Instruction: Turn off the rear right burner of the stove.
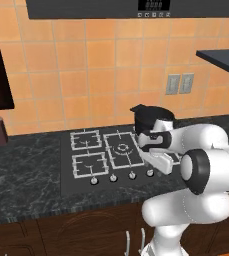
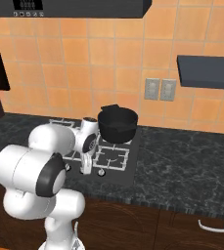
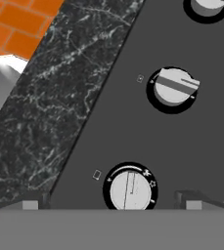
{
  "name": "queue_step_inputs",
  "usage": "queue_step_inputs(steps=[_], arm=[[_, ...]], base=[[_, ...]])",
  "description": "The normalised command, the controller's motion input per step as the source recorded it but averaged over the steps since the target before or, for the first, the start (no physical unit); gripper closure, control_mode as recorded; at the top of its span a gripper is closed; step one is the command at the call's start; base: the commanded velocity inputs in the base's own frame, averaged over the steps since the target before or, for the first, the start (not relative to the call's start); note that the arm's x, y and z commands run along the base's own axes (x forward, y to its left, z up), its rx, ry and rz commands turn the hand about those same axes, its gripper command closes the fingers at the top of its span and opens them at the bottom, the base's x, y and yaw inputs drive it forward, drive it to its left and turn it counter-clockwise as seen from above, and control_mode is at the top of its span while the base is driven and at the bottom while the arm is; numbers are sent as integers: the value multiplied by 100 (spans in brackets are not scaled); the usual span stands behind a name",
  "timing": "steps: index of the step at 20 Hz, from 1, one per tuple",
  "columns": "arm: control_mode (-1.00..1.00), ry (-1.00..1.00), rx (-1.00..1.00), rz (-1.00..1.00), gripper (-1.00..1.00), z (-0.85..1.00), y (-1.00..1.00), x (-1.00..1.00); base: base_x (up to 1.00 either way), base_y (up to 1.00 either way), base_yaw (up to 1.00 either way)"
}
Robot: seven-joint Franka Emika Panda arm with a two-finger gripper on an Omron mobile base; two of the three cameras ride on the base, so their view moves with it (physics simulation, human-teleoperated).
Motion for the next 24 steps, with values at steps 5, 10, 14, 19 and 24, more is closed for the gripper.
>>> queue_step_inputs(steps=[5, 10, 14, 19, 24], arm=[[-100, 2, -1, 0, -100, -42, 0, -57], [-100, 7, -4, 0, -100, -40, 0, -42], [-100, 8, -2, 0, -100, -31, 0, -3], [-100, 6, -3, 0, 100, -36, 0, 0], [-100, 0, 0, 0, 100, -30, 2, 0]], base=[[0, 0, 0], [0, 0, 0], [0, 0, 0], [0, 0, 0], [0, 0, 0]])
